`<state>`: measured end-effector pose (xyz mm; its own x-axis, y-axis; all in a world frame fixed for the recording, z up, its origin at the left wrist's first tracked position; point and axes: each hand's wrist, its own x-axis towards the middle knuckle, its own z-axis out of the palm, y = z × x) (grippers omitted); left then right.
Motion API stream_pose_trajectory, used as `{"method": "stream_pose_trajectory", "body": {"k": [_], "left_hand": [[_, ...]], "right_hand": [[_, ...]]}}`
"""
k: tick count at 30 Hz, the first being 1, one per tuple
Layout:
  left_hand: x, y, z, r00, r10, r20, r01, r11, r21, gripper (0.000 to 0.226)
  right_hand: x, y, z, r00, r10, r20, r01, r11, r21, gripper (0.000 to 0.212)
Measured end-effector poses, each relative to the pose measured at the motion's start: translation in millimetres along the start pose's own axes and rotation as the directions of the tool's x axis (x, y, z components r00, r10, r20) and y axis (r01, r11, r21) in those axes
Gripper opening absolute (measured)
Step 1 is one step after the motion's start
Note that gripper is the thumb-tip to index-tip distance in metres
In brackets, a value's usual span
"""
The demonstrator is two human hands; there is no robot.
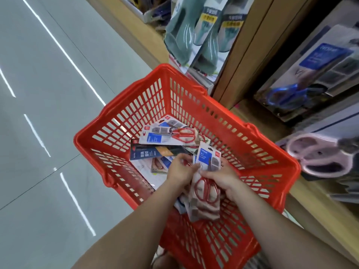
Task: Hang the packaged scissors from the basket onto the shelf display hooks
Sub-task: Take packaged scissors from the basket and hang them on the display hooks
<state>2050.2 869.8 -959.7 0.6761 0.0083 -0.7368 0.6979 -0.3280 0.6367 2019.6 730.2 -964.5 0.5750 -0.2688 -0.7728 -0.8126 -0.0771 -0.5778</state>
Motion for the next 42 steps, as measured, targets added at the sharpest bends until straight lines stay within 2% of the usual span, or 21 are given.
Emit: {"method": "stream_pose_trajectory", "body": {"k": [1, 2, 5, 9, 14, 16, 18, 20, 21, 22, 24, 25, 27, 30, 32, 34, 36, 37, 39, 42], "left_hand": [[-6, 2, 0, 1.0, 0.023, -0.004, -0.023, 1.0, -0.007, 0.009], [-10, 2, -1, 0.999, 0.037, -0.004, -0.037, 0.999, -0.028, 0.008], [-31, 8, -12, 1.0, 0.017, -0.007, -0.018, 0.991, -0.129, 0.02], [-81, 21, -33, 1.0, 0.02, 0.0, -0.02, 0.973, -0.231, 0.016], [-143, 32, -68, 0.991, 0.083, -0.102, -0.107, 0.96, -0.26, 0.014], [-167, 41, -84, 0.984, 0.125, -0.131, -0.153, 0.96, -0.236, 0.022], [-194, 56, -102, 0.961, 0.207, -0.185, -0.244, 0.948, -0.203, 0.029], [-221, 77, -121, 0.911, 0.323, -0.256, -0.37, 0.914, -0.164, 0.031], [-234, 89, -131, 0.88, 0.376, -0.289, -0.428, 0.892, -0.143, 0.032], [-246, 102, -139, 0.848, 0.427, -0.314, -0.483, 0.866, -0.127, 0.034], [-271, 128, -150, 0.787, 0.523, -0.327, -0.584, 0.802, -0.125, 0.037], [-283, 141, -153, 0.765, 0.565, -0.309, -0.625, 0.768, -0.143, 0.036], [-306, 167, -151, 0.724, 0.646, -0.241, -0.687, 0.705, -0.174, 0.033], [-329, 202, -131, 0.699, 0.715, -0.017, -0.706, 0.686, -0.178, 0.037], [-334, 221, -107, 0.691, 0.713, 0.116, -0.71, 0.7, -0.077, 0.042], [-334, 237, -80, 0.703, 0.688, 0.183, -0.705, 0.708, 0.046, 0.049], [-334, 252, -56, 0.714, 0.674, 0.189, -0.694, 0.716, 0.072, 0.059], [-333, 257, -47, 0.718, 0.675, 0.17, -0.689, 0.723, 0.041, 0.06], [-331, 263, -35, 0.717, 0.688, 0.108, -0.692, 0.722, -0.009, 0.048], [-326, 266, -27, 0.686, 0.727, -0.011, -0.727, 0.686, 0.022, 0.029]], "right_hand": [[-1, -1, -3, 1.0, 0.011, 0.005, -0.012, 0.998, 0.067, 0.065], [-7, -4, -6, 1.0, 0.023, 0.02, -0.026, 0.988, 0.153, 0.056], [-31, -18, -7, 0.995, -0.005, 0.096, -0.026, 0.947, 0.321, 0.036], [-73, -41, -19, 0.981, -0.065, 0.181, -0.026, 0.887, 0.461, 0.028], [-112, -66, -53, 0.98, -0.136, 0.146, 0.02, 0.797, 0.604, 0.03], [-131, -83, -57, 0.968, -0.222, 0.114, 0.112, 0.796, 0.594, 0.037], [-153, -99, -60, 0.932, -0.355, 0.08, 0.258, 0.799, 0.543, 0.062], [-174, -112, -67, 0.867, -0.496, 0.043, 0.44, 0.804, 0.401, 0.087], [-183, -120, -72, 0.821, -0.57, 0.025, 0.538, 0.789, 0.297, 0.082], [-191, -128, -79, 0.777, -0.63, 0.01, 0.618, 0.765, 0.183, 0.066], [-209, -146, -93, 0.715, -0.699, -0.021, 0.699, 0.715, 0.006, 0.032], [-220, -155, -101, 0.694, -0.719, -0.033, 0.719, 0.695, -0.021, 0.027], [-241, -171, -116, 0.667, -0.743, -0.052, 0.744, 0.668, 0.001, 0.03], [-271, -189, -135, 0.7, -0.714, -0.023, 0.701, 0.679, 0.218, 0.023], [-286, -194, -145, 0.701, -0.713, 0.036, 0.659, 0.665, 0.352, 0.027], [-296, -195, -153, 0.666, -0.741, 0.084, 0.656, 0.636, 0.406, 0.034], [-298, -193, -159, 0.652, -0.757, 0.043, 0.667, 0.599, 0.442, 0.026], [-295, -193, -161, 0.654, -0.756, -0.015, 0.684, 0.583, 0.439, 0.028], [-288, -193, -165, 0.624, -0.774, -0.106, 0.755, 0.562, 0.338, 0.042], [-287, -194, -171, 0.544, -0.821, -0.173, 0.836, 0.511, 0.201, 0.025]]}}
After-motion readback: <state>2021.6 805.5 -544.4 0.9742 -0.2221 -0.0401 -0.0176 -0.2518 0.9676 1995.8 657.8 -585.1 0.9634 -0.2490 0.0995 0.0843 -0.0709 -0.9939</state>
